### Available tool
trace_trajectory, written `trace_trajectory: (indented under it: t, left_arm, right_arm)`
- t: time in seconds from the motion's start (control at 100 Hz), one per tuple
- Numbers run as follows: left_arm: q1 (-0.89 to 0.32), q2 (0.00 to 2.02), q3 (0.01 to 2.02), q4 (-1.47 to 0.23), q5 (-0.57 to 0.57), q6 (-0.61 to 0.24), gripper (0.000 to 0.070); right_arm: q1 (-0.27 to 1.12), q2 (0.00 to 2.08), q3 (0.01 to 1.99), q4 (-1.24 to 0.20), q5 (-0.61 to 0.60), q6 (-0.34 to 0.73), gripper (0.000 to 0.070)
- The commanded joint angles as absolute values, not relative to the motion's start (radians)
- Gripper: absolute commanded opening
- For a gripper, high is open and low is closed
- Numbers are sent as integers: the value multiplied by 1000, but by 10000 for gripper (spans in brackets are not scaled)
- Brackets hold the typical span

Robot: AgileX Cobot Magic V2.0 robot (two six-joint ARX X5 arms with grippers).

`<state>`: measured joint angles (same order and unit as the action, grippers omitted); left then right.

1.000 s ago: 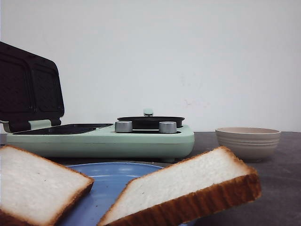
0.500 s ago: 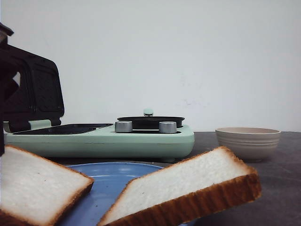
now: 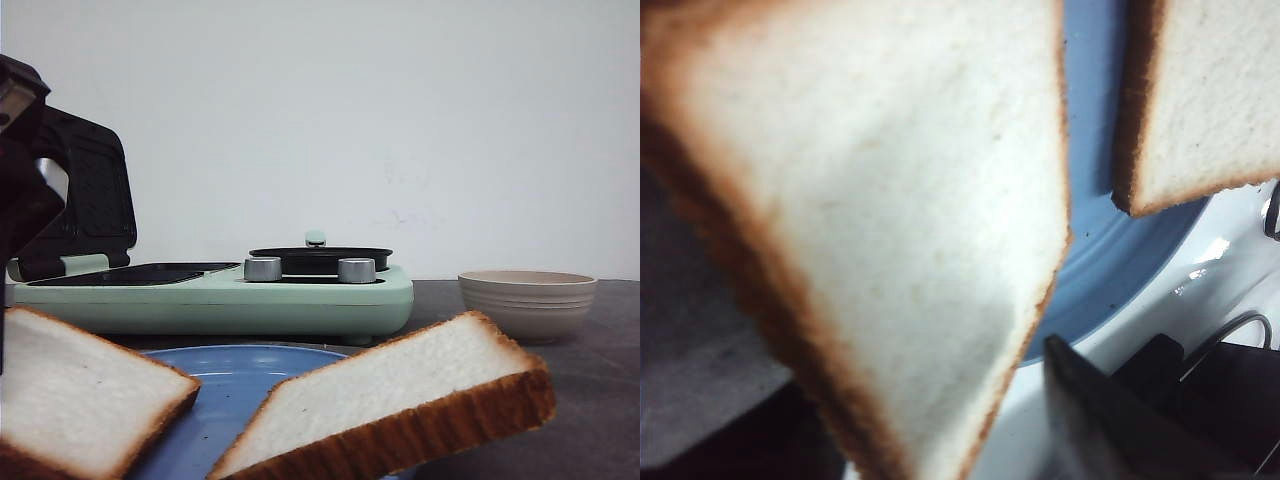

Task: Make breakfast with bread and shrimp
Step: 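Lower the left gripper to the bread slice on the blue plate and grasp it, then lift the bread slice with the left gripper toward the grill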

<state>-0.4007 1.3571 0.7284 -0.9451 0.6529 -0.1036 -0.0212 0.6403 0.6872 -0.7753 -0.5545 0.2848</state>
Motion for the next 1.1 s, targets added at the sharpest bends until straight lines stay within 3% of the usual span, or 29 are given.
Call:
trace_trajectory:
  t: [0.0, 0.08, 0.77, 1.09]
  left_arm:
    - [-406, 1374, 743, -945, 654, -106, 110]
    - [-406, 1374, 743, -945, 654, -107, 1]
    - [-406, 1324, 745, -944, 645, -109, 3]
    - [-404, 1172, 745, -940, 556, -152, 3]
  right_arm:
    - [-21, 645, 696, -772, -558, 273, 408]
    - [-21, 645, 696, -772, -558, 273, 408]
    - [-21, 645, 696, -783, -558, 269, 408]
    - [-21, 645, 696, -783, -558, 269, 408]
